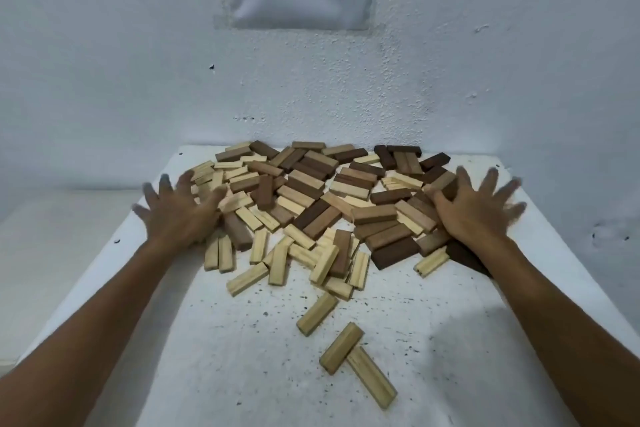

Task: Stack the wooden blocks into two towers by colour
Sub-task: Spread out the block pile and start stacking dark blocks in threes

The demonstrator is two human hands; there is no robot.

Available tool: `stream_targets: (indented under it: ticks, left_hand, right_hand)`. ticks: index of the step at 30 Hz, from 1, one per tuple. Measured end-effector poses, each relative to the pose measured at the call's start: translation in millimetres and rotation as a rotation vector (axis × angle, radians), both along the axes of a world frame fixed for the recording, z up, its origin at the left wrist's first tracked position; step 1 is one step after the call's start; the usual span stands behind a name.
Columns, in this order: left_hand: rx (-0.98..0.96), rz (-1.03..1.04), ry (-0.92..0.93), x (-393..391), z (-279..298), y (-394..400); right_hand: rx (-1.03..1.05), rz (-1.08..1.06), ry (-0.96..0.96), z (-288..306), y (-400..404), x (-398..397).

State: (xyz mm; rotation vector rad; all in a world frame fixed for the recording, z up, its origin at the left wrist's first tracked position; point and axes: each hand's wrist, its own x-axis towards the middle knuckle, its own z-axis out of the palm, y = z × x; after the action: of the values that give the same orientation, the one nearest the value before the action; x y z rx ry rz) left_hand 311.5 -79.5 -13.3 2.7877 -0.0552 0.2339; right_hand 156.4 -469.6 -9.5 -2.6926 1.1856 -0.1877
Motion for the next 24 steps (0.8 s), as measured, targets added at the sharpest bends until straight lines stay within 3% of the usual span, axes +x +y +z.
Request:
stream_targets:
  ticks: [2,5,8,11,13,16,18,19,22,24]
  left_hand:
    - [0.010,0.026,0.133,3.4,-3.7,-9.6]
    - [-0.083,0.005,0.188,-3.1,4.8,-45.5]
    - [-0.213,-0.024,0.064,-12.0,13.1,-71.6]
    - [-0.441,-0.384,0.058,-25.8,16.3,-90.6]
    - [-0.389,-0.621,0.148,-37.4,18.2,-99.6]
    - [-0.299,-0.773,0.043,-46.0,21.2,-93.2]
    - [-0.204,-0.640,-0.111,-45.0,17.3,-70.0]
    - [-0.146,-0.497,-0.144,-44.1,12.5,-54.1]
    - [-0.054,-0.107,0.054,-51.6,0.3,-22.1]
    - [-0.016,-0.081,0.143,-63.5,-8.3,-29.6]
  right_hand:
    - [0.117,-0.064,0.082,-1.0,-4.7,3.8]
    - [0.190,0.042,-0.064,1.6,12.3,21.5]
    - [0.159,0.178,-0.236,8.9,43.6,33.9]
    - [0.150,0.452,-0.219,14.1,76.6,41.5]
    - [0.215,0.695,-0.187,15.5,89.6,44.2]
    - [0.418,0.811,-0.447,27.1,82.3,31.7]
    - [0.258,0.608,-0.526,29.7,65.2,11.9]
    - [0.124,0.457,-0.447,27.3,54.8,-1.6]
    - [0.026,0.141,0.014,8.3,42.4,-44.9]
    - [0.005,0.178,0.113,-5.8,54.0,-55.7]
